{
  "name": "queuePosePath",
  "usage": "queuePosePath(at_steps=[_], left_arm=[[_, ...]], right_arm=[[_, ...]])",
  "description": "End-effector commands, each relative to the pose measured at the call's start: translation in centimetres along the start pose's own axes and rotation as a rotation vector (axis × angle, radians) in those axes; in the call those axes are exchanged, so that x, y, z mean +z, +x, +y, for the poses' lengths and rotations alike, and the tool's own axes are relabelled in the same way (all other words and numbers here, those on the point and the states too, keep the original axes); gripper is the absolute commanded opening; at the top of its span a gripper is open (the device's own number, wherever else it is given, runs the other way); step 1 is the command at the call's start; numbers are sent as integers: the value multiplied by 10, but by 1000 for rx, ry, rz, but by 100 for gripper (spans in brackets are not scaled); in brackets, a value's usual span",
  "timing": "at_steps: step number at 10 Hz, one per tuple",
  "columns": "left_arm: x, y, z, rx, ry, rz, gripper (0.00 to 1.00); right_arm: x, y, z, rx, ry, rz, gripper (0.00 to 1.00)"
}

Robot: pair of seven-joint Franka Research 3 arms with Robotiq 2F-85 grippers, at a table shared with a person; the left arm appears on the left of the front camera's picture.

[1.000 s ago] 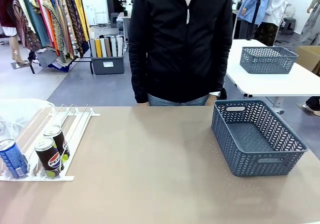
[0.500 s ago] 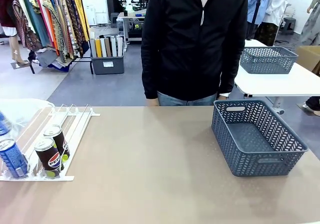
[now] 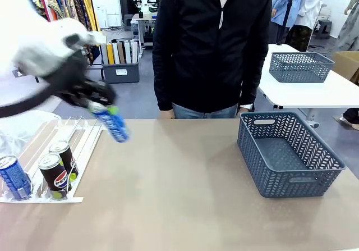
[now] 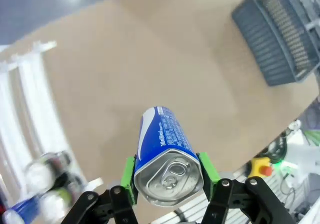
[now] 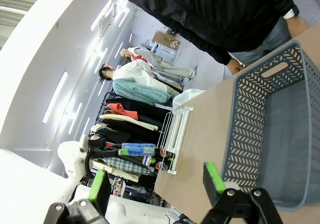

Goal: Retrieve and store the cans from the dispenser.
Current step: Pick up one can from the Automatic Can Dispenser and place it in the middle of the table.

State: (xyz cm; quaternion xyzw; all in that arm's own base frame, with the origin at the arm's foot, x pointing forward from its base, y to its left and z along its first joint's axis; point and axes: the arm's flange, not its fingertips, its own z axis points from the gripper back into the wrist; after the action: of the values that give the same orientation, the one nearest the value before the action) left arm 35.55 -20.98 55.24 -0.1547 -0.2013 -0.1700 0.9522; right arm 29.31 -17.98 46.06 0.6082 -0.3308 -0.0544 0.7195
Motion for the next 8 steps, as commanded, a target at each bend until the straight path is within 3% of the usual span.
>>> queuePosePath(at_steps=[1,3,4,8], left_arm=[[-61,32,-43,-44,5,72,0],[-120,29,-90,-121,47,173,0],[-137,22,-104,-159,73,169,0],[-188,-2,-114,-248,122,235,0]], right_arm=[[-1,3,3,2,17,-15,100],[-1,3,3,2,17,-15,100],[-1,3,3,2,17,-15,100],[-1,3,3,2,17,-15,100]])
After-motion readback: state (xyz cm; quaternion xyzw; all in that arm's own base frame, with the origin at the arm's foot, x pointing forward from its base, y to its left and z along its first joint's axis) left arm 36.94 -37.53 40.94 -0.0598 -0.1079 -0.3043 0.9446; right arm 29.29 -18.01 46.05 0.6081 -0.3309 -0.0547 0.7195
